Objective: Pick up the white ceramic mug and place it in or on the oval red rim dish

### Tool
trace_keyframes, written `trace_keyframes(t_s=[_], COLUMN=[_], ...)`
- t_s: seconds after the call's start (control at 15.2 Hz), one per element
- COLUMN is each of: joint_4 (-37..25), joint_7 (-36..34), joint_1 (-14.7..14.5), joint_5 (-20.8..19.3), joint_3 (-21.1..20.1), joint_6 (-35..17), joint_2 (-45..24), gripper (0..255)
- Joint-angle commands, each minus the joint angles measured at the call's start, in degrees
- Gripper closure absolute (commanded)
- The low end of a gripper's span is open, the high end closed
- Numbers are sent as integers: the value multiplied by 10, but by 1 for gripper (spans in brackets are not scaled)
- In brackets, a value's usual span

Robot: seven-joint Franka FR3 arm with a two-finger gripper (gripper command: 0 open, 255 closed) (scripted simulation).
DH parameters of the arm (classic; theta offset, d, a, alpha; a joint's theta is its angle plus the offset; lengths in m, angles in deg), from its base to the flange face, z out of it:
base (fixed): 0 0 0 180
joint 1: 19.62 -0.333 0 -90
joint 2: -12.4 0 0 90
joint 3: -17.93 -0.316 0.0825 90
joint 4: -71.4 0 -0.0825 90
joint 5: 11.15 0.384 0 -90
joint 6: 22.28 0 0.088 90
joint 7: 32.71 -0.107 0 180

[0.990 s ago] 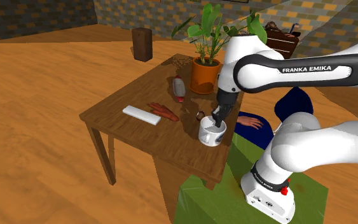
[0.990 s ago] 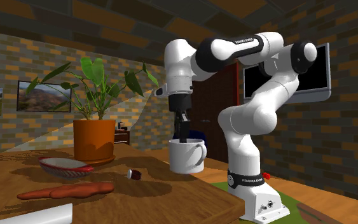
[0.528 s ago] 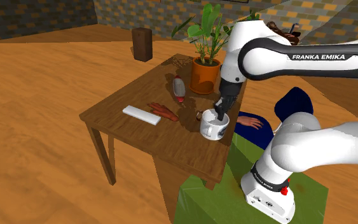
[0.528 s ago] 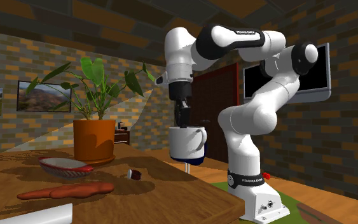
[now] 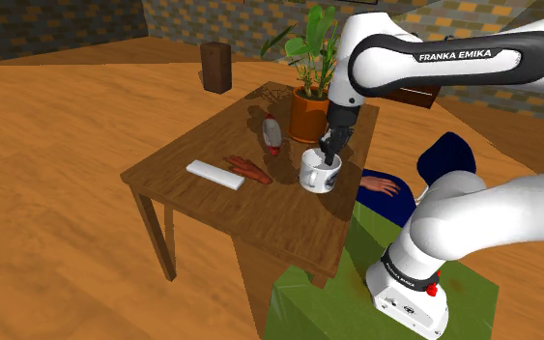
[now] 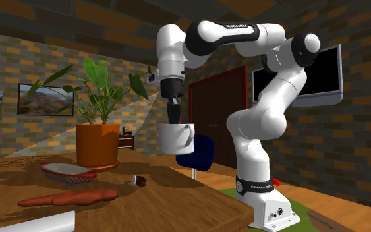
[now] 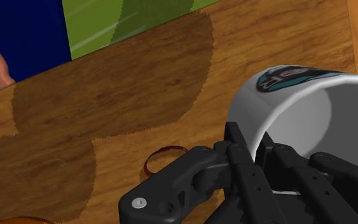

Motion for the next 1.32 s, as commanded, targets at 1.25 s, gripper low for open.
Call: trace_keyframes(t_s=[1.25], joint_4=[-454], joint_7=[133], joint_1=[38], joint_5=[-2], joint_3=[93], joint_6=[-24], joint_2=[-484], gripper=[255])
